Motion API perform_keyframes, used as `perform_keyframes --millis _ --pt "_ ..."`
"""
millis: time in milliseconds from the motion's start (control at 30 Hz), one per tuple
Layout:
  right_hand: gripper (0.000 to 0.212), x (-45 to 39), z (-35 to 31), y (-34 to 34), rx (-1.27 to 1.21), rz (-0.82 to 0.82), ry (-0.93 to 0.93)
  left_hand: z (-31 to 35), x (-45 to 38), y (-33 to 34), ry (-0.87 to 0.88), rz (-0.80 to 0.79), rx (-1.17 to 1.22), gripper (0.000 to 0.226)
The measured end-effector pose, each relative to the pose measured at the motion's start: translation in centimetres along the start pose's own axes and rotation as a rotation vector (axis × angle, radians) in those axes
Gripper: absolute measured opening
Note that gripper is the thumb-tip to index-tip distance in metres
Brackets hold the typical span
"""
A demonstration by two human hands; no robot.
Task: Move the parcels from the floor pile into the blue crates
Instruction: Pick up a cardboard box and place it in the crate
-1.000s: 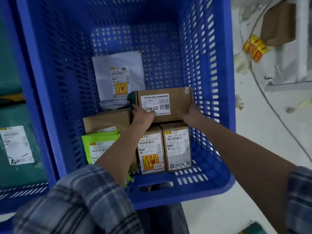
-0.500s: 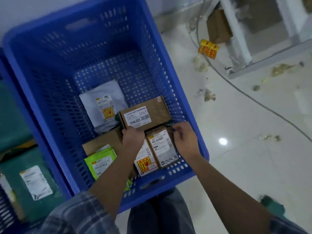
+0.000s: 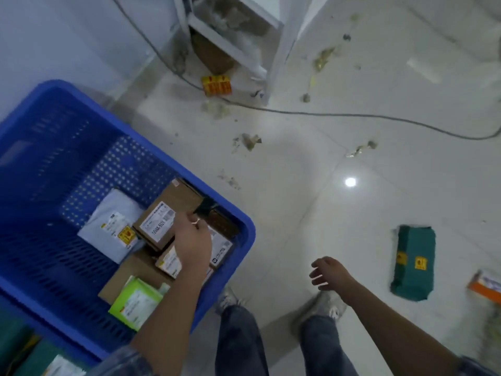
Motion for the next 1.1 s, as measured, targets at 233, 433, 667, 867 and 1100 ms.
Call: perform_keyframes --millis 233,433,667,867,1100 --pt "0.015 -3.5 8.6 -7.0 -0.158 0.017 0.097 3.5 9.6 9.8 0.142 -0.380 -0.333 0.026" --pt "0.013 -6.9 14.3 -15.6 -0.438 0.019 0.241 7.1 19.6 17.5 0.018 -0.734 -0.607 0.014" --pt "0.017 -11.5 21.3 -25.0 -0.671 0.115 0.356 12.4 29.2 25.8 0.207 -0.751 -0.638 0.010" --pt "0.016 -14.4 26.5 -27.8 -0.773 0.157 0.473 15.2 31.9 30.9 0.398 -0.749 -0.567 0.018" --pt "0.016 -15.7 30.1 -28.8 -0.912 0.180 0.648 16.7 30.8 37.7 0.205 -0.776 -0.788 0.022"
Point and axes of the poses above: each hand's wrist, its own x-axis away from the middle knuckle, its own y-axis out of the palm, z = x × y, the point moved 1 cm from there along -x, towards the middle knuckle, and after that the axes turned 13 degrees about z, right-handed, at the moved point
